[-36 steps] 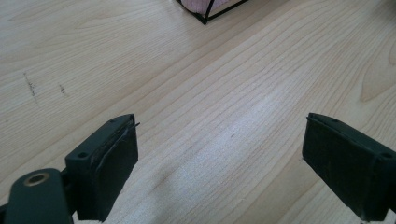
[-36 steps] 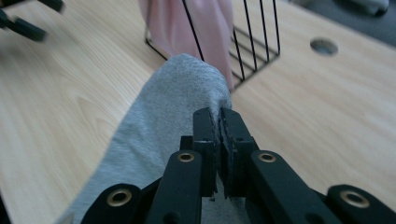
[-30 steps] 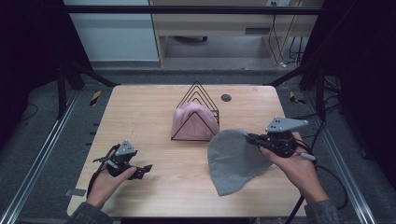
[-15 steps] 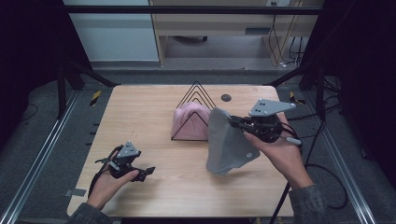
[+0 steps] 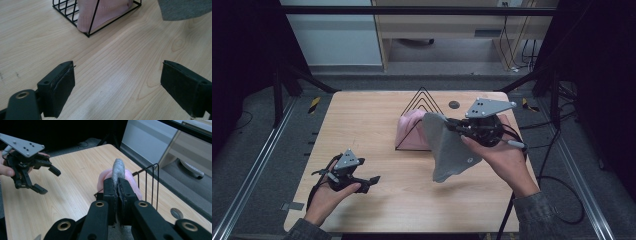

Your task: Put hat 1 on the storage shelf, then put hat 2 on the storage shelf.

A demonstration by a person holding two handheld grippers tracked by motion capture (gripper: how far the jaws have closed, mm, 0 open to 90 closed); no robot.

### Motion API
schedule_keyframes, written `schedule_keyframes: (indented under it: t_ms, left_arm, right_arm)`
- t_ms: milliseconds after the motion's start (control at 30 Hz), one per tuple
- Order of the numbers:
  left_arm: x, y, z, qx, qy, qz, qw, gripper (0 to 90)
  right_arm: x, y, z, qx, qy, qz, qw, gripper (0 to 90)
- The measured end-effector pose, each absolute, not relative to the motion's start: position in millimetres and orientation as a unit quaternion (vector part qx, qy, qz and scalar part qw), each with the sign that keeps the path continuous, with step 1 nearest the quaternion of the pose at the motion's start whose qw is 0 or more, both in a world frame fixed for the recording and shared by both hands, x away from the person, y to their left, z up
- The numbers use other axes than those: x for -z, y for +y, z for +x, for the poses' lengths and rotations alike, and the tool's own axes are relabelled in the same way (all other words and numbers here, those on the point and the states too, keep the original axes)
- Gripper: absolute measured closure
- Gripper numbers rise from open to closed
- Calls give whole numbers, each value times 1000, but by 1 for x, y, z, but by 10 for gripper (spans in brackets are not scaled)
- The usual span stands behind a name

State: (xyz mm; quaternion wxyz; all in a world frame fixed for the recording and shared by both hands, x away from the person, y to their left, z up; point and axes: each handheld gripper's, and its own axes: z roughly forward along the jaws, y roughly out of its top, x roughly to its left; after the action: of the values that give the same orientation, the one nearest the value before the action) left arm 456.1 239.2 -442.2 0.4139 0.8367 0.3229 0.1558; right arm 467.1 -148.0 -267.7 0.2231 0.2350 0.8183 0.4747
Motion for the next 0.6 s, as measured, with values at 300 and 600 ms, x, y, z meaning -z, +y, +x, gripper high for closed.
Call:
schedule_keyframes:
  t_ms: [300, 600]
  left_arm:
    - [413, 226, 454, -153, 295, 841, 427, 127]
    - [382, 201, 465, -137, 267, 844, 444, 138]
  right_arm:
    - [252, -140, 463, -479, 820, 221, 225, 862]
    - [226, -127, 459, -480, 822, 198, 232, 863]
